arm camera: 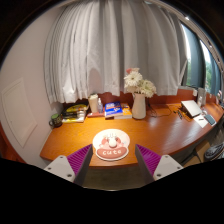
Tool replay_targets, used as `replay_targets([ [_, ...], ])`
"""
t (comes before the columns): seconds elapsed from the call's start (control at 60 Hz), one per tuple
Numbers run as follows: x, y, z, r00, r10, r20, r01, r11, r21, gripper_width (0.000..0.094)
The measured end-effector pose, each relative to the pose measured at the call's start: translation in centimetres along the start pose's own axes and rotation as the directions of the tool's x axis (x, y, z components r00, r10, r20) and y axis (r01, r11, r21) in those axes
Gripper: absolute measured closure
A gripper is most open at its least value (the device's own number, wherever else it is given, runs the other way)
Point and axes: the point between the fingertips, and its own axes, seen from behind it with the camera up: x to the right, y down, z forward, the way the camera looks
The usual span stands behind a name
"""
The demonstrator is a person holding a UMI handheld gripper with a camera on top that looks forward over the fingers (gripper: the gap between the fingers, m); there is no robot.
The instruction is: Arrange mouse
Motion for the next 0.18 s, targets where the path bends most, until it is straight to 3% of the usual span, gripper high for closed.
replay_targets([
  [0.183, 0.60, -0.36, -0.84, 1.000, 0.005, -0.006, -0.005, 1.000, 0.022, 0.0090],
])
